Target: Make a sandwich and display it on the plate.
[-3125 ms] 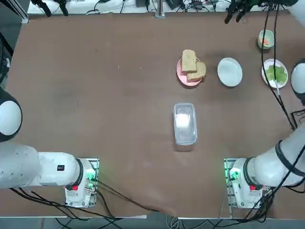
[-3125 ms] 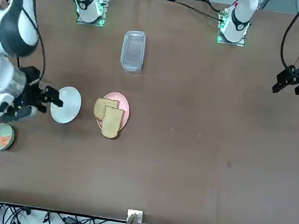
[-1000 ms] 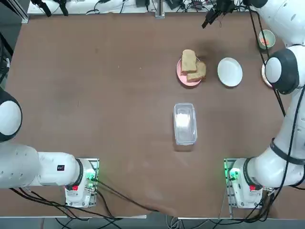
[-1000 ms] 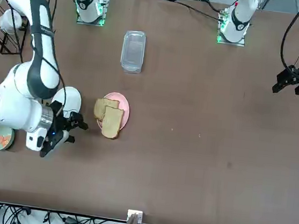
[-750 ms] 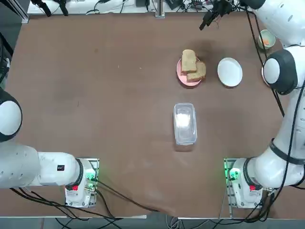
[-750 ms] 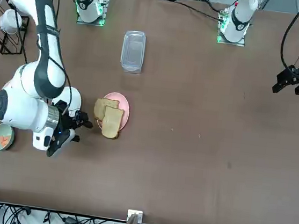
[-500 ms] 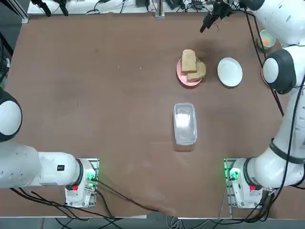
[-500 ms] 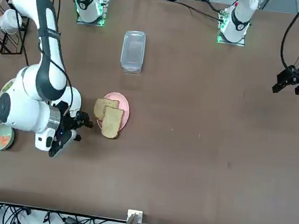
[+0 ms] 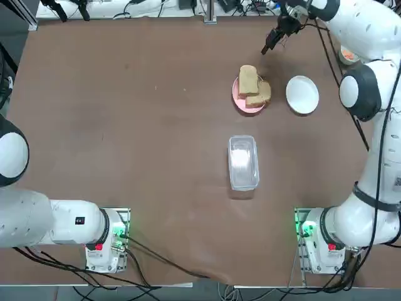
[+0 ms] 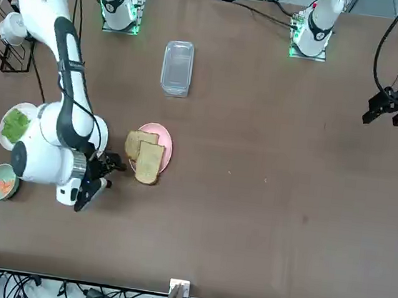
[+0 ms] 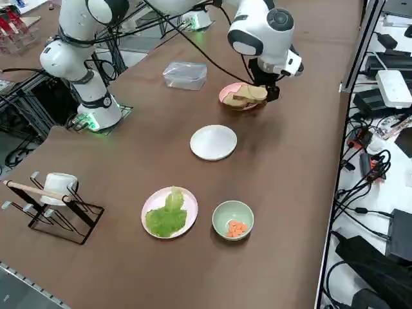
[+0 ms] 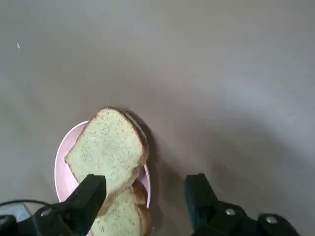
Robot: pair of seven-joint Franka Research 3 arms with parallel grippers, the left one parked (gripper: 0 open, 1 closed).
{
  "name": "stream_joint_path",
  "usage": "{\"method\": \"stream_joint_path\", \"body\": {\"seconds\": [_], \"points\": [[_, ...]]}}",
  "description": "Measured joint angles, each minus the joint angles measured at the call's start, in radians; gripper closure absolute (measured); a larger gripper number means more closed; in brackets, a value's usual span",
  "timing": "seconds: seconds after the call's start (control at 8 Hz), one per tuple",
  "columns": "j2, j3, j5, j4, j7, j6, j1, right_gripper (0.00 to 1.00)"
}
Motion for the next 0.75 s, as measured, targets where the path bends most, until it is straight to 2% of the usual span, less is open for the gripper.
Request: {"method": "stream_joint_path", "body": {"seconds": [0.5,0.75], "points": [[0.034,0.015,0.002,0.007,-0.007,0.029,0.018,0.00],[0.076,0.048,0.002,0.035,-0.014,0.086,0.017,0.00]]}}
